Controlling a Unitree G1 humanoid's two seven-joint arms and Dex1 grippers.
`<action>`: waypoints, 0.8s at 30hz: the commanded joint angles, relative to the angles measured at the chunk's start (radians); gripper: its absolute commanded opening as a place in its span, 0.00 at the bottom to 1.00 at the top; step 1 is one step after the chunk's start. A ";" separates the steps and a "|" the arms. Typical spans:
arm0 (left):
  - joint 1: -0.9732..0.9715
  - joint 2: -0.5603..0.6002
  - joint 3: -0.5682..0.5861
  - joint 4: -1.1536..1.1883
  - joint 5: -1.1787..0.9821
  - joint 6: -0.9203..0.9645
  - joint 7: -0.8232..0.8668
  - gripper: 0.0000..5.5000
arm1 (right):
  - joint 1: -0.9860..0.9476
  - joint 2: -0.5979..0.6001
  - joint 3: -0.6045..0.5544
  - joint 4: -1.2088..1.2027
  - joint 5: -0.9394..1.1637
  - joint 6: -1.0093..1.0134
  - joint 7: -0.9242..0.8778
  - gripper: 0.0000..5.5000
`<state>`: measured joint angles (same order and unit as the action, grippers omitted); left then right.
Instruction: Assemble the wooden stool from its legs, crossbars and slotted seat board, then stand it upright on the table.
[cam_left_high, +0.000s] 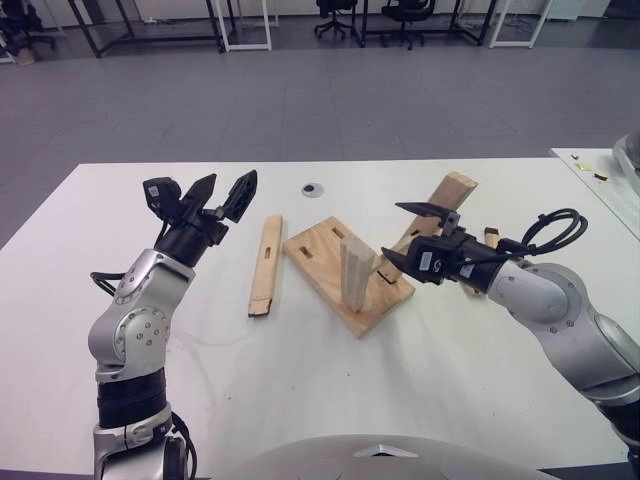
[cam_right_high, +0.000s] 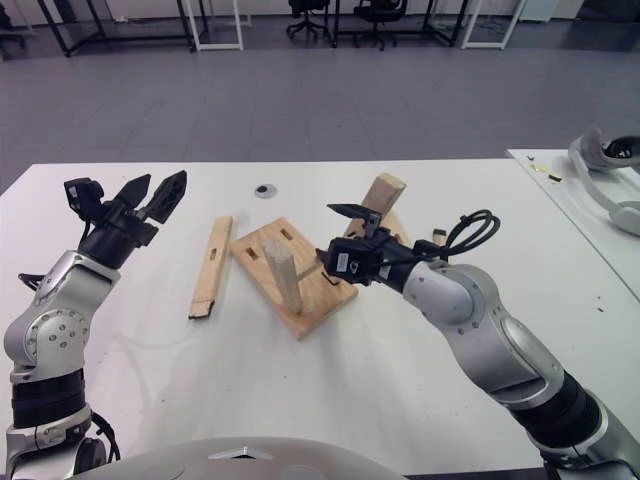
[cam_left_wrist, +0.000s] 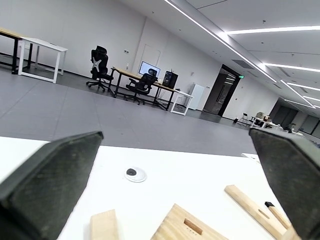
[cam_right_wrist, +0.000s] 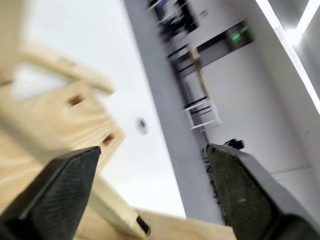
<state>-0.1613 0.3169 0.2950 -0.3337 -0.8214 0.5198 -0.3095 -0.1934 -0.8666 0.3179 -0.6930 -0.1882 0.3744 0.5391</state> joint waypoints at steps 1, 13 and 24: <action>-0.027 0.029 0.002 0.014 0.008 0.015 -0.012 0.98 | -0.030 0.028 -0.010 0.018 -0.020 0.025 0.039 0.72; -0.047 0.003 -0.024 0.028 0.017 -0.006 -0.010 0.98 | -0.193 0.208 -0.126 0.090 -0.063 0.003 -0.074 0.72; -0.045 0.002 -0.024 0.017 0.015 0.009 -0.004 0.98 | -0.067 0.180 -0.084 0.233 -0.149 -0.130 -0.037 0.72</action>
<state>-0.2007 0.3163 0.2761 -0.3144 -0.8140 0.5177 -0.3165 -0.2065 -0.6969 0.2611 -0.4795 -0.3410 0.2208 0.4849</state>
